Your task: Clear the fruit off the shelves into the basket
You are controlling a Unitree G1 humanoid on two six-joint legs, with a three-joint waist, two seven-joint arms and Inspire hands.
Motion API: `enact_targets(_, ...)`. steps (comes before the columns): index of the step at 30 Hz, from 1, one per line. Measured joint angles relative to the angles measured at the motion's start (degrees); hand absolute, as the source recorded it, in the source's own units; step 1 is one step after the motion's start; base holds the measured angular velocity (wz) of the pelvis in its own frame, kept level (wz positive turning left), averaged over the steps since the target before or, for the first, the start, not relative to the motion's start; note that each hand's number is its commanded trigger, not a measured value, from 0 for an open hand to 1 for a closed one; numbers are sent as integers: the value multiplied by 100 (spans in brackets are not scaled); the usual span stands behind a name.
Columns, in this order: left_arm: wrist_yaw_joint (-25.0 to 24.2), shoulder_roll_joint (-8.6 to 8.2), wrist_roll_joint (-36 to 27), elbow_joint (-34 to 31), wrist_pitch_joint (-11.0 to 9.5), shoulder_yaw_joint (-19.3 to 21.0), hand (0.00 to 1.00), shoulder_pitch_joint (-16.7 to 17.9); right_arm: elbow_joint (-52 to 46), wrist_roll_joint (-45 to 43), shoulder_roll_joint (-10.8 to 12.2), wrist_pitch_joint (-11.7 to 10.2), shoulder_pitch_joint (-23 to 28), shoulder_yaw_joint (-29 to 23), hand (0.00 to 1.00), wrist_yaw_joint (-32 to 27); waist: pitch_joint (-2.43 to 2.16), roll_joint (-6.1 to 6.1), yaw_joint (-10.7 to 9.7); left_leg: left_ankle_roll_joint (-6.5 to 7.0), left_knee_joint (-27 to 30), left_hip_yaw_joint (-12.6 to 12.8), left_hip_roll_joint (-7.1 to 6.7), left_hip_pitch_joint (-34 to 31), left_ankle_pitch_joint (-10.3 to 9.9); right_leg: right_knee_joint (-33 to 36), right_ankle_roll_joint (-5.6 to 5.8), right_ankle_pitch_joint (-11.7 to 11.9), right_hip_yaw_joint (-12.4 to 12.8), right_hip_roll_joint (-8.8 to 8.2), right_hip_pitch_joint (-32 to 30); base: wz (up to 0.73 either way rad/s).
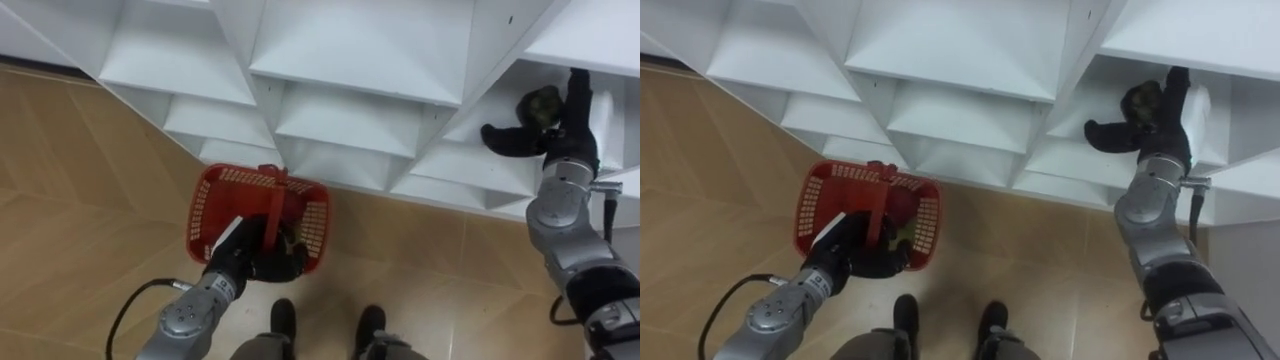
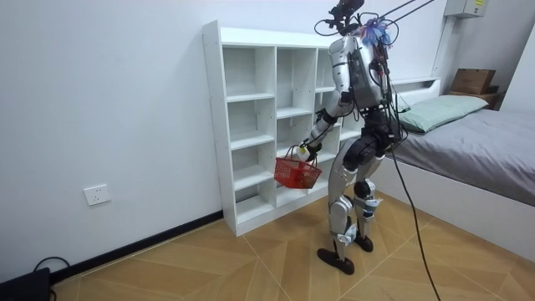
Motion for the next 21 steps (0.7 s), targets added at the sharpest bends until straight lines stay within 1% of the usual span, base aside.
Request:
enact_targets(3, 3, 5, 1, 82, 13, -81, 100, -40, 1, 5, -1, 76, 0, 1, 0, 48, 12, -15, -42, 0, -1, -1, 0, -2, 0, 3, 0, 0, -11, -1, 0, 0)
enact_targets(5, 4, 10, 1, 82, 41, -155, 100, -40, 0, 6, -1, 165, 0, 1, 0, 74, 21, -30, -55, 0, 4, 0, -2, -7, 0, 2, 0, 0, -13, -4, -1, 0)
enact_targets(11, 14, 46, 2, 82, 49, -161, 100, -48, 0, 15, -1, 193, 0, 1, 0, 157, 35, -56, -70, 1, 75, 13, 2, -59, -1, -17, 2, 2, -39, -7, -4, 1)
enact_targets(20, 117, 93, 0, 82, 50, -158, 100, -97, -6, 23, -1, 243, -16, 1, 0, 279, 32, -50, -118, 1, 85, 19, 6, -60, -1, -4, 1, 3, -35, -4, -4, 0)
enact_targets(21, 125, 96, 0, 82, 50, -155, 100, -97, -6, 23, -1, 245, -23, 1, 2, 279, 32, -50, -119, 1, 85, 17, 7, -60, -1, -3, 1, 3, -35, -3, -4, 0)
